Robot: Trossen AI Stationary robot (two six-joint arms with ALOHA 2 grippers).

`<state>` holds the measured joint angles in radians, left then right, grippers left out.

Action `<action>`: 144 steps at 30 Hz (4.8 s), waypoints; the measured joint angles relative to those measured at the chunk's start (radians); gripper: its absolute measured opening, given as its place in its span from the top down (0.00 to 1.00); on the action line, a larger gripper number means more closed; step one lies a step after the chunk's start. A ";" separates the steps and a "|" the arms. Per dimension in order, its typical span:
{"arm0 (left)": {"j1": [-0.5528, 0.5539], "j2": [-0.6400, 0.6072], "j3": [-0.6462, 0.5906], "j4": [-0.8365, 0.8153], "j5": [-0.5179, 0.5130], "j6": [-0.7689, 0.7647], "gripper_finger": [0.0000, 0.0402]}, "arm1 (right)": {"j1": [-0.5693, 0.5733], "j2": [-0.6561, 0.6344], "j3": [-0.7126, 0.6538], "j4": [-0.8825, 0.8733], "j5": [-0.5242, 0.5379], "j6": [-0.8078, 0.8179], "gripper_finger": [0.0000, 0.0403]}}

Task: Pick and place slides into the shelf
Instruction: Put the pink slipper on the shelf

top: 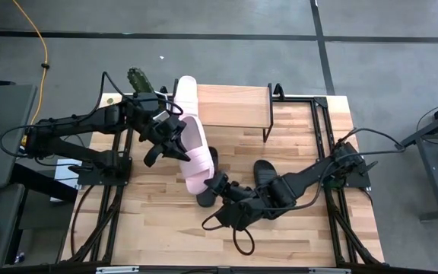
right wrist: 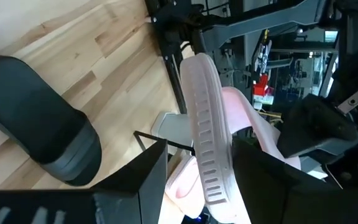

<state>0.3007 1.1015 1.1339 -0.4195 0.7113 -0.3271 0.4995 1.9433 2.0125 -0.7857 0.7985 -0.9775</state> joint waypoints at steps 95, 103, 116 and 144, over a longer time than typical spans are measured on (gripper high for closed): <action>-0.118 -0.058 0.341 -0.256 -0.832 0.305 0.53 | -0.439 -0.138 0.000 -0.017 -0.376 0.029 0.98; -0.118 -0.058 0.341 -0.268 -0.832 0.304 0.53 | -0.521 -0.138 0.000 -0.003 -0.460 0.023 0.98; -0.118 -0.058 0.341 -0.273 -0.832 0.304 0.53 | -0.662 -0.137 0.000 -0.003 -0.637 0.061 0.98; -0.118 -0.059 0.341 -0.271 -0.832 0.304 0.53 | -0.826 -0.127 0.000 0.000 -0.883 0.130 0.98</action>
<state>0.1829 1.0428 1.4746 -0.6900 -0.1202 -0.0232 -0.3261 1.8162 2.0129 -0.7854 -0.0841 -0.8475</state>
